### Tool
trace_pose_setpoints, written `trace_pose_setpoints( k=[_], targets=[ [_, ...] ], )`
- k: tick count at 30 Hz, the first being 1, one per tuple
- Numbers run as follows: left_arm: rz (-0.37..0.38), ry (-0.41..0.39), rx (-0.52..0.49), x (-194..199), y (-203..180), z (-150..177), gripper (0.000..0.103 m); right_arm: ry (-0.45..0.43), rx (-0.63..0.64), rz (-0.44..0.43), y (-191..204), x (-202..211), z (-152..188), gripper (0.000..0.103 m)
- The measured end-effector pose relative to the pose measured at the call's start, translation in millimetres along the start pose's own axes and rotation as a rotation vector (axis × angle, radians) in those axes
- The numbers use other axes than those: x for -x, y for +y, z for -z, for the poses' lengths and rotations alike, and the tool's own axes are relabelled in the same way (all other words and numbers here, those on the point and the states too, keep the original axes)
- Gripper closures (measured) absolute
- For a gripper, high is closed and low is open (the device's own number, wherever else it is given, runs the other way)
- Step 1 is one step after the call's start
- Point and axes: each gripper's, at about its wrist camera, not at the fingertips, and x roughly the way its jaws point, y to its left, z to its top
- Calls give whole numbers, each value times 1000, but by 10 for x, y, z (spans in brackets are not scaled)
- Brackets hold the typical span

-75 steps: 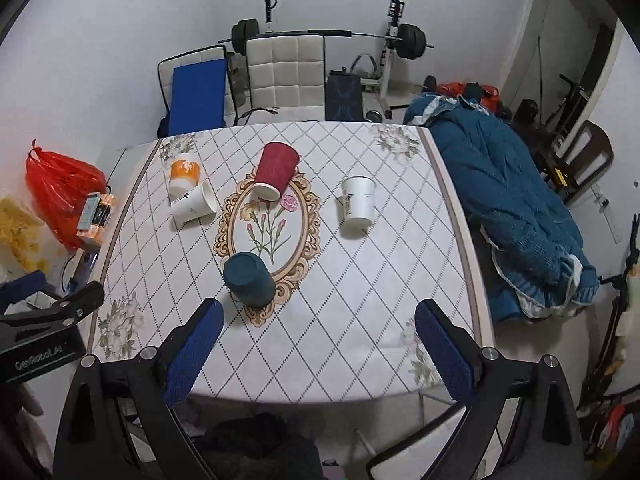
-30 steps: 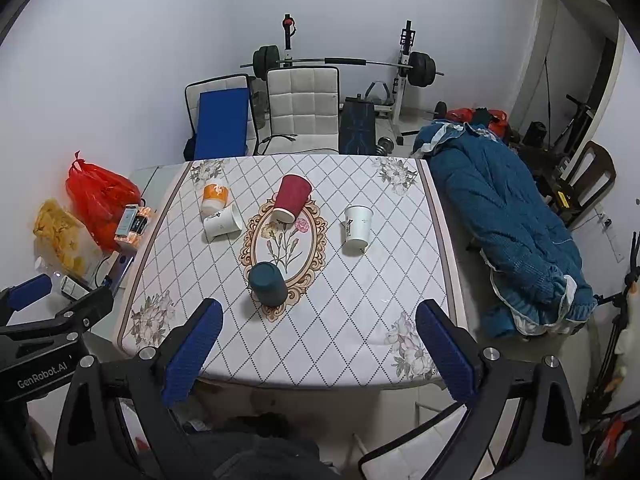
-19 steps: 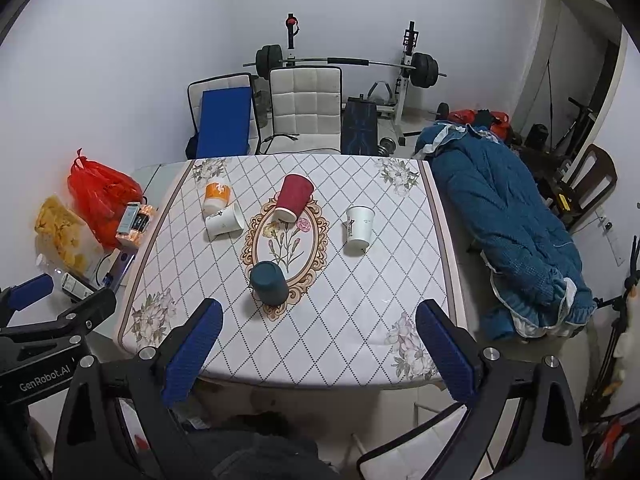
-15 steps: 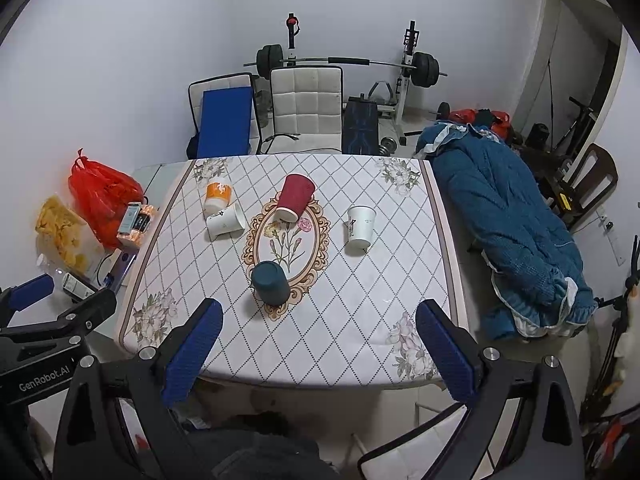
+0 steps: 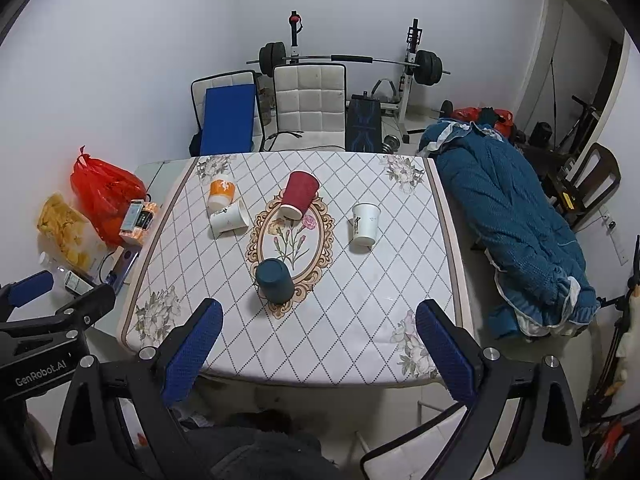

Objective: Flip cup upside down

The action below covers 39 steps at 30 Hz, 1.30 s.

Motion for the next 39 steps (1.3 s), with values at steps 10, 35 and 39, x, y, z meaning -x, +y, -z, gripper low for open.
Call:
trace_pose_setpoints(
  k=[10, 35, 39],
  targets=[
    [-1, 2, -1, -10, 14, 5, 4, 2, 3, 2, -6, -8, -13, 4],
    [1, 7, 7, -15, -34, 3, 4, 8, 10, -9, -63, -11, -55, 4],
    [2, 7, 7, -20, -52, -25, 4, 9, 10, -12, -66, -10, -57, 4]
  ],
)
